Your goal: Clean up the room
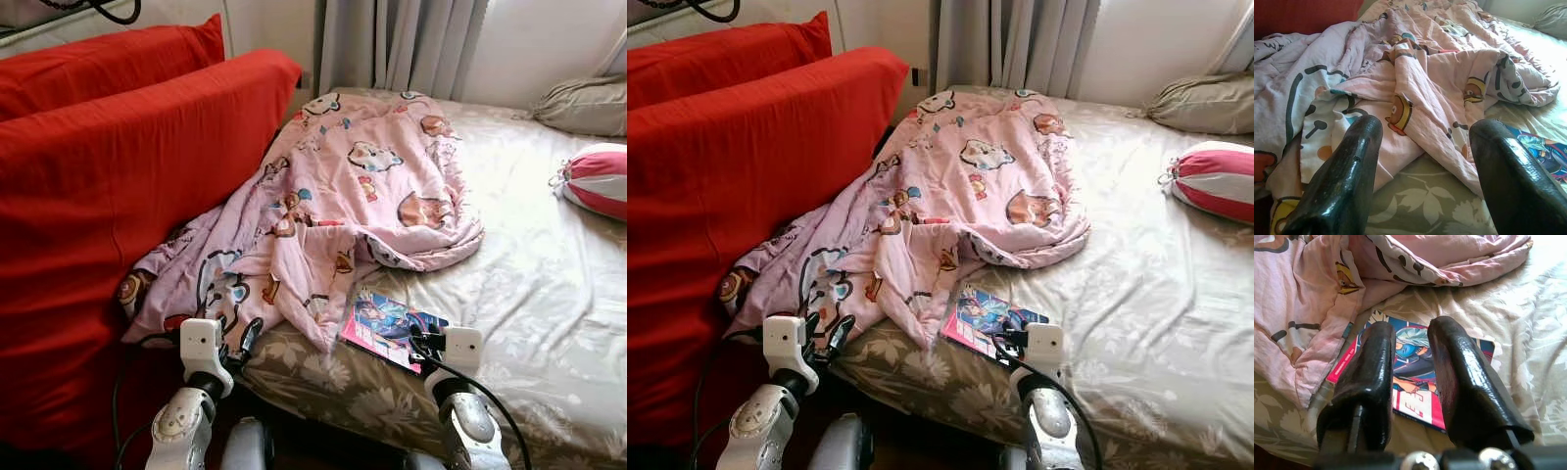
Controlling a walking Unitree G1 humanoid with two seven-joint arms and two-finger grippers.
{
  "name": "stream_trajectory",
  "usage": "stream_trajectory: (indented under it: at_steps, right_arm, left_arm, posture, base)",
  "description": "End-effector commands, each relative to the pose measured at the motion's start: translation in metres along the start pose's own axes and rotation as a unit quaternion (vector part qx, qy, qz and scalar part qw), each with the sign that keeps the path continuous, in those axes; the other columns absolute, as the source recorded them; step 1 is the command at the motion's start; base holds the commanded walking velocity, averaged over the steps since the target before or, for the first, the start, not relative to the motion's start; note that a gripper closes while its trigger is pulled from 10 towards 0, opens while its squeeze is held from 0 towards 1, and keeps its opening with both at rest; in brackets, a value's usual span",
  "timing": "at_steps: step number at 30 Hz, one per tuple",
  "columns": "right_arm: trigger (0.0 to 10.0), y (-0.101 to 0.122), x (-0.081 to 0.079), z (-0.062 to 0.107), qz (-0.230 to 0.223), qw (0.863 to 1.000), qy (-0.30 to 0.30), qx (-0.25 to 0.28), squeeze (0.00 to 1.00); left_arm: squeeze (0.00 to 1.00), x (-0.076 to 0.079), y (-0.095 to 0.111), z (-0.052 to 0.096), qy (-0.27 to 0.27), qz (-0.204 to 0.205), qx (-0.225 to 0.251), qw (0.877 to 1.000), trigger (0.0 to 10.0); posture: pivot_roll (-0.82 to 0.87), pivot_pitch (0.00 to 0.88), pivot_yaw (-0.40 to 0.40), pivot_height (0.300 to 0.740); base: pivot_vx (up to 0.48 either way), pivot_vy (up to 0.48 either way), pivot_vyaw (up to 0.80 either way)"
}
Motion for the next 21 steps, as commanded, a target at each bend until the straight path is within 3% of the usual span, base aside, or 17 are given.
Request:
stream_trajectory:
  at_steps: [1, 21]
  right_arm:
    - [10.0, -0.0011, -0.0009, 0.001, 0.004, 1.0, 0.006, 0.0, 0.0]
    - [10.0, 0.0019, 0.0027, 0.0012, -0.015, 1.0, -0.003, 0.009, 0.0]
  left_arm:
    - [0.0, 0.0026, 0.0035, -0.002, -0.006, -0.002, 0.004, 1.0, 10.0]
    - [0.0, 0.0033, 0.0036, 0.0001, -0.007, -0.004, 0.006, 1.0, 10.0]
  posture:
    - [0.08, 0.053, -0.022, 0.621]
    - [0.09, 0.063, -0.024, 0.621]
  base:
    - [0.296, 0.0, 0.0]
    - [0.314, 0.0, 0.0]
Point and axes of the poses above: a point about 5 cm out from each wrist's last joint towards the gripper, its own z axis pointing back from the gripper into the wrist, its own y axis along the axis of the wrist's last joint, x = y × z, the point moved 5 cm from there along -z, pointing out of the wrist towards the gripper, and after that the axes turned 14 degrees about -z, right-handed, at the moved point
